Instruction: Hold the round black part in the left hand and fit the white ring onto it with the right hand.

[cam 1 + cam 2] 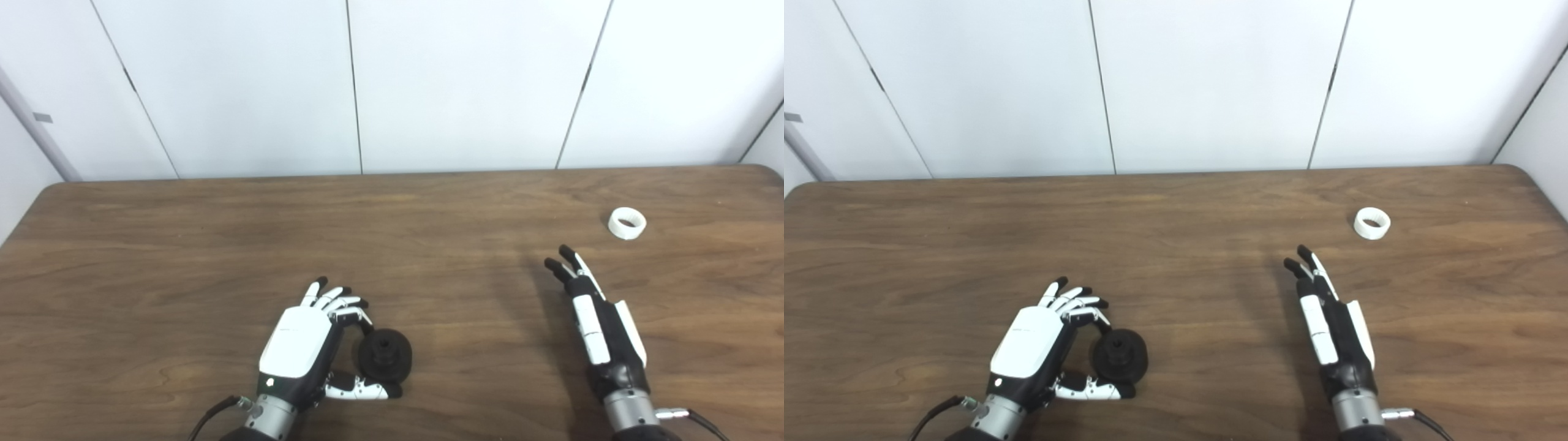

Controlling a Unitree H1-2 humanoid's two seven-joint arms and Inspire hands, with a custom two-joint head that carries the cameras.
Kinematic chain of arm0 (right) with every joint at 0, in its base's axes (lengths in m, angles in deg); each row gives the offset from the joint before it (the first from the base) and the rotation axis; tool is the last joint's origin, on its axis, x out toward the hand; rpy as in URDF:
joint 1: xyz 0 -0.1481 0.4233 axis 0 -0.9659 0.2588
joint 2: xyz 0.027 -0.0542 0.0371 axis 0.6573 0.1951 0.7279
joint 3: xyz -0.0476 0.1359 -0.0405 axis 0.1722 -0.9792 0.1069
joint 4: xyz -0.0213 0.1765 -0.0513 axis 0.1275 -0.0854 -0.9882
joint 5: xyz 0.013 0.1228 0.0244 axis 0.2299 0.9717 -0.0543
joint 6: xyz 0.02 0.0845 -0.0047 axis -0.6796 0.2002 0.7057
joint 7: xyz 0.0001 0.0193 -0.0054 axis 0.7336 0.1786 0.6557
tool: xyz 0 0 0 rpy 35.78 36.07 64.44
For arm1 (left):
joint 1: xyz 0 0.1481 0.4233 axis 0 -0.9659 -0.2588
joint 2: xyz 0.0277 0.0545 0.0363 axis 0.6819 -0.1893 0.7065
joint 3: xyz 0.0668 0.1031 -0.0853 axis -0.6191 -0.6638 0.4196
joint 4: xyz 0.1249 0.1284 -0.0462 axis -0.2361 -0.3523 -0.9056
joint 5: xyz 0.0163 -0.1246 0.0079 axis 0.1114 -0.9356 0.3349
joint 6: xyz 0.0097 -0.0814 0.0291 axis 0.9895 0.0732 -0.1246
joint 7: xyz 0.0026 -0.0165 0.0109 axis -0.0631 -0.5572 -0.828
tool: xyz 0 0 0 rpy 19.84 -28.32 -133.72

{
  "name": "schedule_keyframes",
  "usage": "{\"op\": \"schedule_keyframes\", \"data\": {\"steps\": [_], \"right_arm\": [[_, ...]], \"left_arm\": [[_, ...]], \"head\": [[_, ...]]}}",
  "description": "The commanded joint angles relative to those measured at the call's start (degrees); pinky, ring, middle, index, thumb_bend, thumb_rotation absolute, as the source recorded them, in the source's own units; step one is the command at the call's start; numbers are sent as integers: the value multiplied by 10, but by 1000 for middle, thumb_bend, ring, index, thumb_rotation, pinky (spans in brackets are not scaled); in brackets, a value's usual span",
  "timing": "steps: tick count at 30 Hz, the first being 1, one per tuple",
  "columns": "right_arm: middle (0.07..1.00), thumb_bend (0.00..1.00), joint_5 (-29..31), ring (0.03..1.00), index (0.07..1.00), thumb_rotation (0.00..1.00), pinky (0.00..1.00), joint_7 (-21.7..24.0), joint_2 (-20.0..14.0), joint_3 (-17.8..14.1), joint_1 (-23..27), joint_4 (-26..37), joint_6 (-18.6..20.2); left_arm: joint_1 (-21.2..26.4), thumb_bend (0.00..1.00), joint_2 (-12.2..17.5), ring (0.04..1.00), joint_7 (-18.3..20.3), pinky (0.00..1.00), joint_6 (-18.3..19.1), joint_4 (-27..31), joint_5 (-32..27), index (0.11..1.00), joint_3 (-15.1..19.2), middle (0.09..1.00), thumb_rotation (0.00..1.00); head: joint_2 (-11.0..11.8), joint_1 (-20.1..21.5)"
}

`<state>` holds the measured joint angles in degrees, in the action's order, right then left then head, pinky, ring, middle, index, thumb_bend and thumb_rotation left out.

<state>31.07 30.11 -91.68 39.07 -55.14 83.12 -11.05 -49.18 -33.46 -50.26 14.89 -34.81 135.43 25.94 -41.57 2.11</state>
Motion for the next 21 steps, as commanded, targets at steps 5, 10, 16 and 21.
{"op": "schedule_keyframes", "data": {"steps": [5,10,16,21], "right_arm": [[897,572,-14,927,955,1000,1000,11,-46,-15,56,54,41],[892,554,-54,914,941,1000,972,22,-93,-13,79,71,88],[930,585,-86,907,940,1000,814,40,-151,-22,110,65,114],[957,626,-155,945,947,991,920,59,-211,-14,140,49,154]], "left_arm": [[1,524,14,874,0,1000,5,-17,13,483,12,763,51],[1,524,19,872,4,1000,4,-16,13,483,15,760,52],[0,524,23,865,9,1000,2,-15,6,483,19,757,52],[0,524,24,861,11,1000,-1,-15,3,483,24,754,52]], "head": [[-8,46],[-9,77],[-6,96],[-3,111]]}}
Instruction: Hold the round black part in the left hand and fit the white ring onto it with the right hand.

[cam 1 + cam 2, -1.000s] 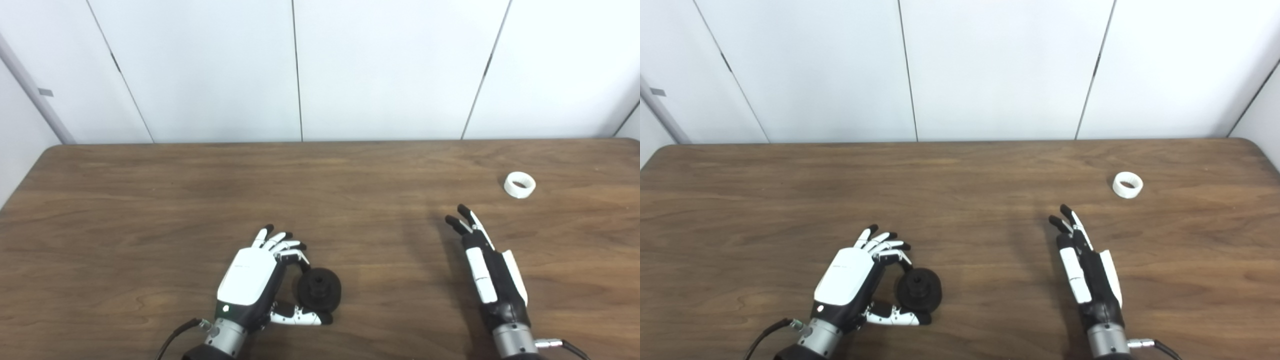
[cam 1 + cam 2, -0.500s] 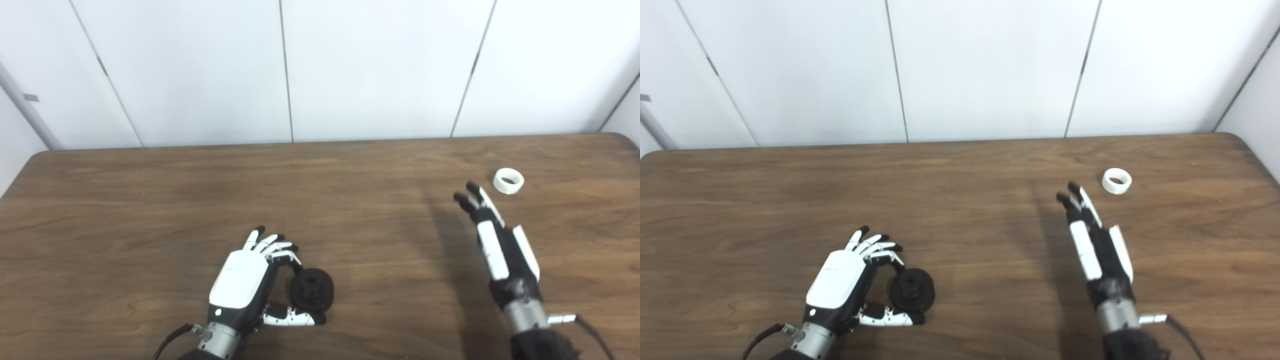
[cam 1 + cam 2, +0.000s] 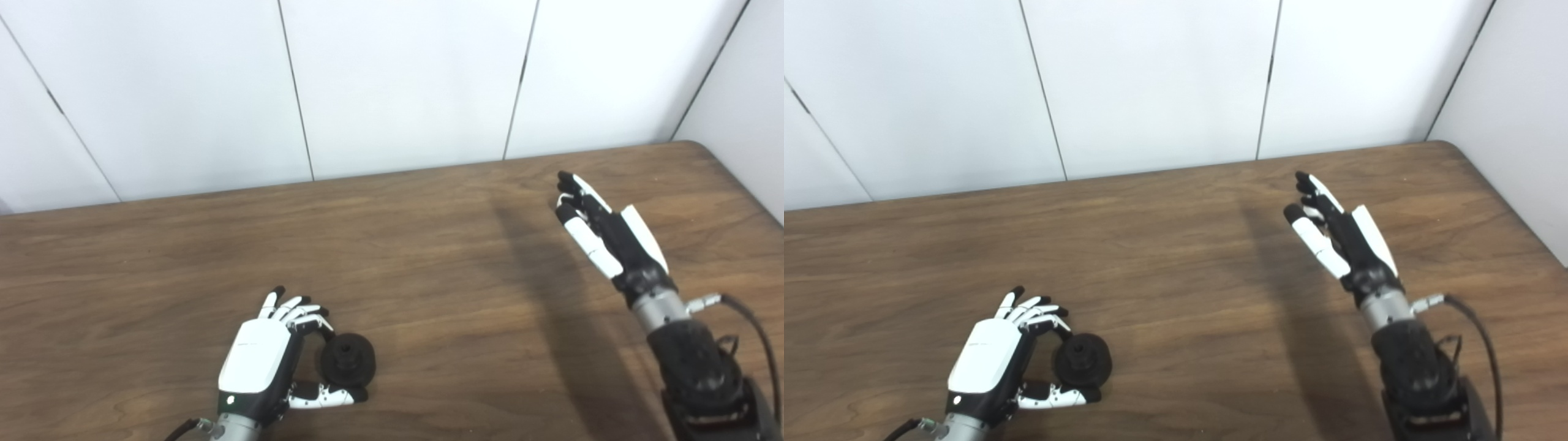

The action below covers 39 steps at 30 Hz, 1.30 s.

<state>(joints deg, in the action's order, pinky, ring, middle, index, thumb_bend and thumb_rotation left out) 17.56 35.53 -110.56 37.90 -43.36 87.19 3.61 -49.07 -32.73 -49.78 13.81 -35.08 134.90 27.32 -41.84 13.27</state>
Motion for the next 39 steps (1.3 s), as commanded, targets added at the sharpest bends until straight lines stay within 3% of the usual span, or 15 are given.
{"op": "schedule_keyframes", "data": {"steps": [1,4,9,14,19,28,39], "right_arm": [[964,623,-36,953,952,989,927,12,-36,3,28,7,16],[959,584,-71,986,940,910,928,23,-71,15,45,-13,14],[977,653,-106,1000,928,830,995,44,-106,32,76,-55,20],[992,683,-135,1000,913,786,1000,46,-125,48,106,-113,7],[1000,763,-170,1000,913,753,1000,60,-156,85,140,-183,-8],[1000,913,-191,1000,927,645,1000,73,-166,122,196,-274,-7],[1000,952,-216,1000,931,592,1000,85,-164,157,262,-366,0]], "left_arm": [[-1,524,17,861,7,1000,9,-13,8,483,11,753,52],[-2,524,17,863,12,1000,9,-11,6,483,15,755,51],[-1,524,19,862,12,1000,4,-14,7,483,17,754,51],[-2,524,18,862,17,1000,7,-13,6,483,19,755,51],[-2,524,19,859,18,1000,5,-13,3,483,21,754,51],[-3,524,21,856,16,1000,2,-14,6,483,22,754,51],[-7,524,21,863,23,1000,7,-8,5,484,24,757,51]], "head": [[0,3],[2,10],[5,19],[8,21],[8,26],[8,30],[8,30]]}}
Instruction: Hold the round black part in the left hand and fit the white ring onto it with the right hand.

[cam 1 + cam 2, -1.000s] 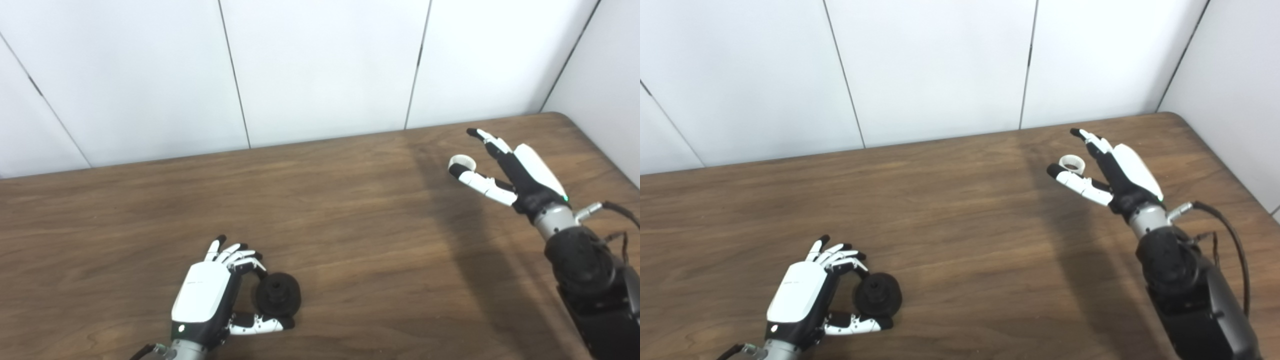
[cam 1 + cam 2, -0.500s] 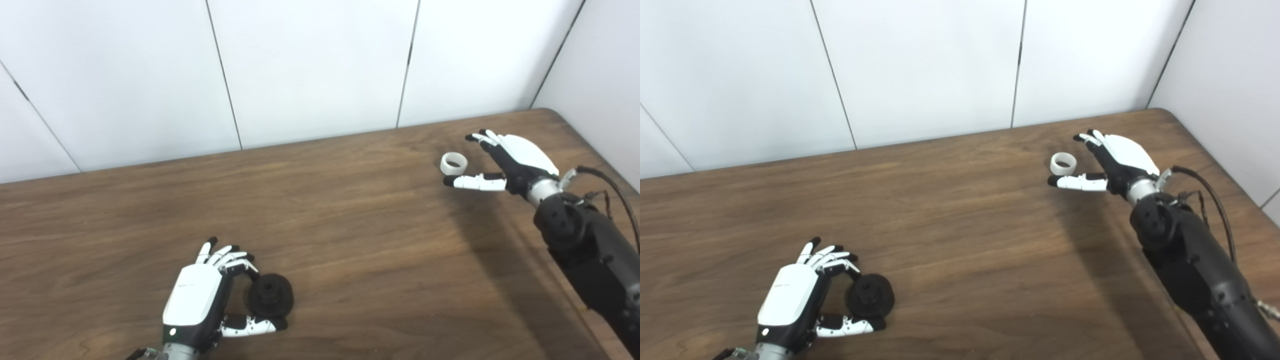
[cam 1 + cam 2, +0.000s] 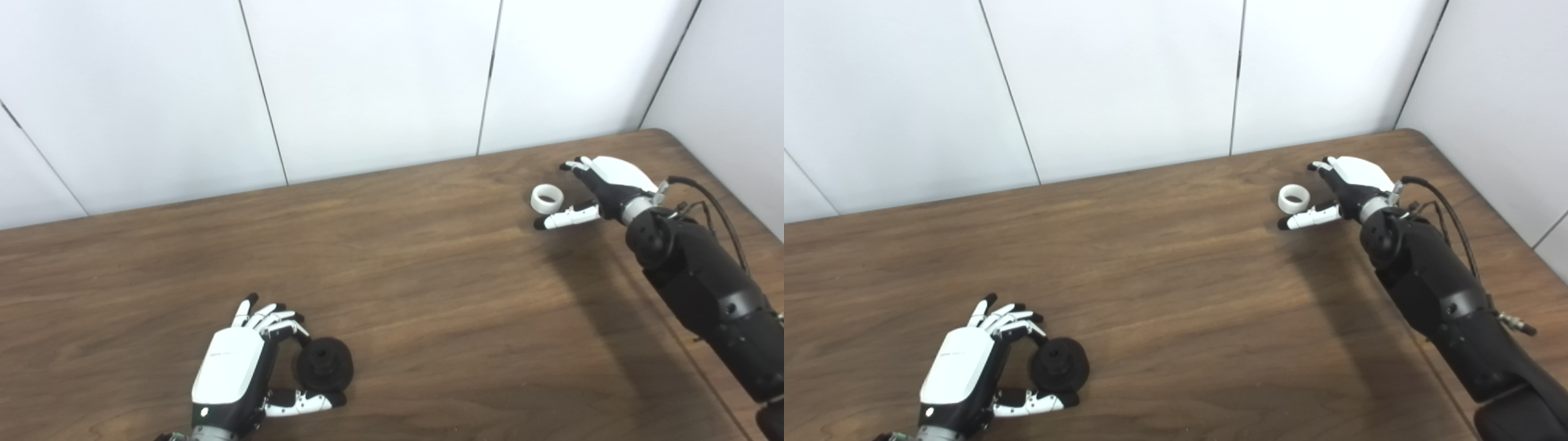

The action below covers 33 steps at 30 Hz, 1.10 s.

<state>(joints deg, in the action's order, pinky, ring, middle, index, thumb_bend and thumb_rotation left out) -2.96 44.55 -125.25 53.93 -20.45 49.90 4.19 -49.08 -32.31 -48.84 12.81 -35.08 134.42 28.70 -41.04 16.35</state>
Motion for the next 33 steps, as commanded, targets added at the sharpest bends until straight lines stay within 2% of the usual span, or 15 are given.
{"op": "schedule_keyframes", "data": {"steps": [1,9,14,33], "right_arm": [[1000,957,-10,1000,931,583,1000,-6,-16,-1,37,-1,-9],[1000,964,-10,1000,902,530,1000,-16,-10,15,66,-39,-23],[1000,962,-10,1000,842,503,1000,-22,-8,17,78,-54,-30],[1000,886,-8,1000,694,370,1000,-31,4,12,81,-57,-21]], "left_arm": [[-7,524,16,863,14,1000,16,-7,10,484,10,756,51],[-8,524,14,865,8,1000,14,-11,11,483,9,752,51],[-9,524,13,869,7,1000,12,-11,10,483,8,754,51],[-8,524,13,864,8,1000,15,-8,14,483,8,754,51]], "head": [[0,0],[0,-4],[0,-5],[-1,-6]]}}
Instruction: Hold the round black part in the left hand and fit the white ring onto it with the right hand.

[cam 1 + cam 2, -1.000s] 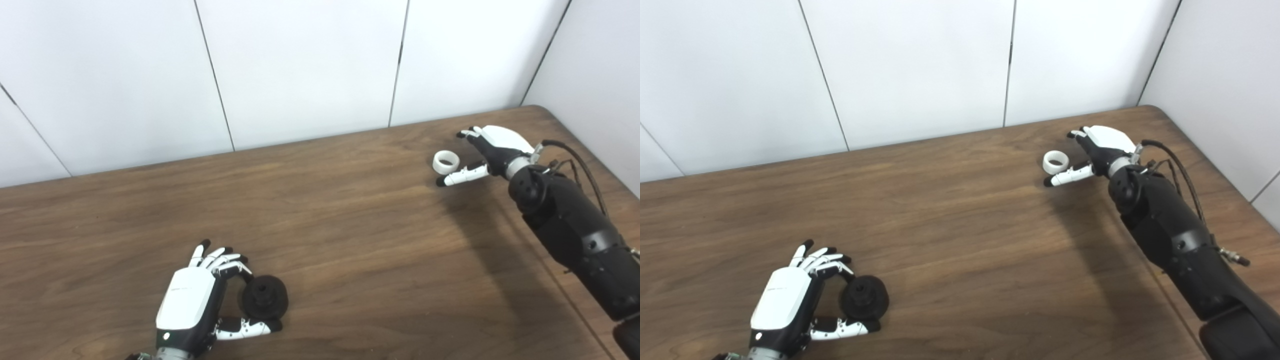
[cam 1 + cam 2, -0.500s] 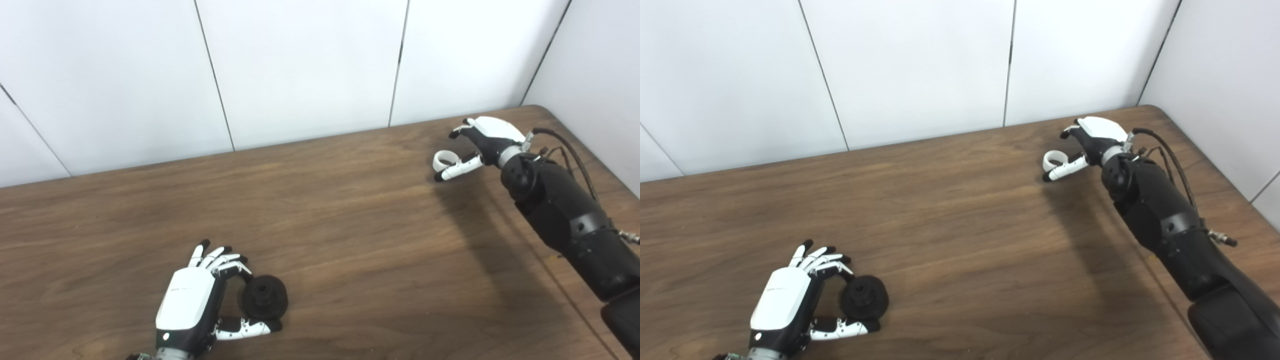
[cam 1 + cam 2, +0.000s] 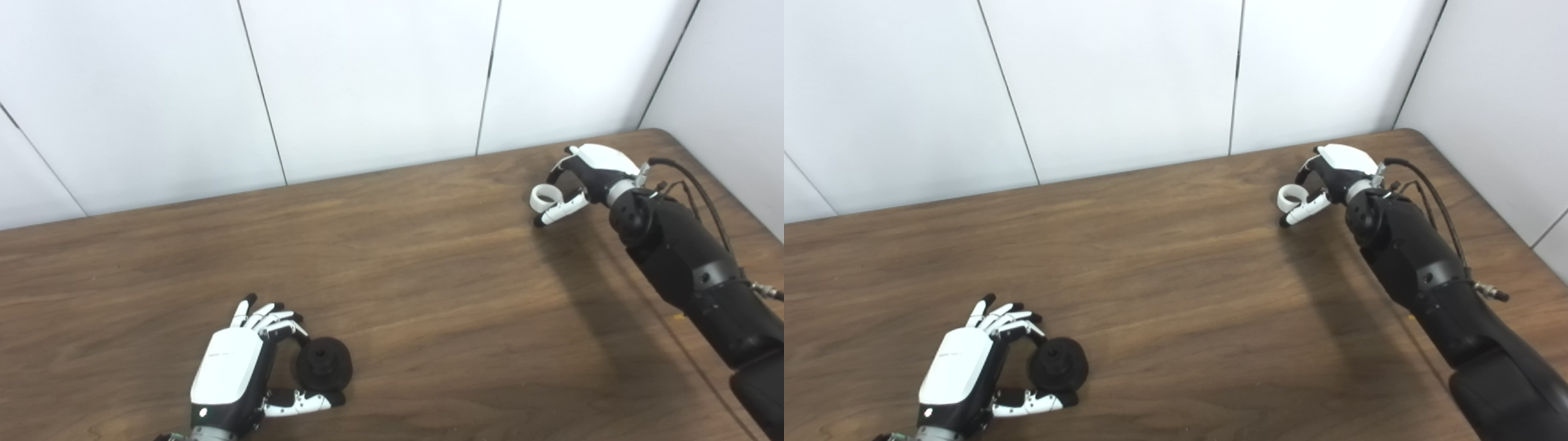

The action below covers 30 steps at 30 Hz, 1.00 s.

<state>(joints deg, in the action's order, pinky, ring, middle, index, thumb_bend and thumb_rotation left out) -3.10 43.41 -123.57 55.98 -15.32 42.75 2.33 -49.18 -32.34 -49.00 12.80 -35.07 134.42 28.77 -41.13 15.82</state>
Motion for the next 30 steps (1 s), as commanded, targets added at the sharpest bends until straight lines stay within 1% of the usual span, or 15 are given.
{"op": "schedule_keyframes", "data": {"steps": [1,5,11,20,25,26,27,28,30], "right_arm": [[1000,881,-6,1000,689,364,1000,-20,-12,-9,28,16,-1],[990,857,-8,1000,667,332,1000,-24,-11,-11,24,19,-3],[981,849,-6,1000,641,301,1000,-34,-9,-11,23,14,-11],[975,842,-3,1000,638,288,1000,-36,-8,-10,22,19,-11],[962,835,0,1000,617,253,1000,-41,-7,-11,20,14,-17],[955,684,1,1000,556,204,1000,-44,-7,-12,20,12,-19],[947,590,3,1000,518,172,1000,-46,-7,-13,19,11,-21],[938,558,5,1000,503,158,1000,-50,-7,-14,18,9,-25],[919,531,8,1000,490,141,1000,-55,-7,-16,17,7,-33]], "left_arm": [[-7,524,14,865,9,1000,15,-8,14,483,8,754,51],[-8,524,14,866,10,1000,15,-7,16,483,7,756,51],[-8,524,14,867,12,1000,15,-7,11,483,8,757,51],[-9,524,13,871,17,1000,18,-1,12,483,9,760,51],[-9,524,13,866,14,1000,16,-1,14,483,9,757,51],[-9,524,13,865,15,1000,17,0,16,483,8,758,51],[-9,524,13,865,17,1000,18,2,15,483,8,758,51],[-10,524,13,867,18,1000,18,3,14,483,9,760,51],[-10,524,13,867,17,1000,18,3,15,483,8,758,51]], "head": [[-1,0],[-3,0],[-3,0],[-8,-1],[-8,-1],[-8,-1],[-10,-2],[-10,-2],[-11,-1]]}}
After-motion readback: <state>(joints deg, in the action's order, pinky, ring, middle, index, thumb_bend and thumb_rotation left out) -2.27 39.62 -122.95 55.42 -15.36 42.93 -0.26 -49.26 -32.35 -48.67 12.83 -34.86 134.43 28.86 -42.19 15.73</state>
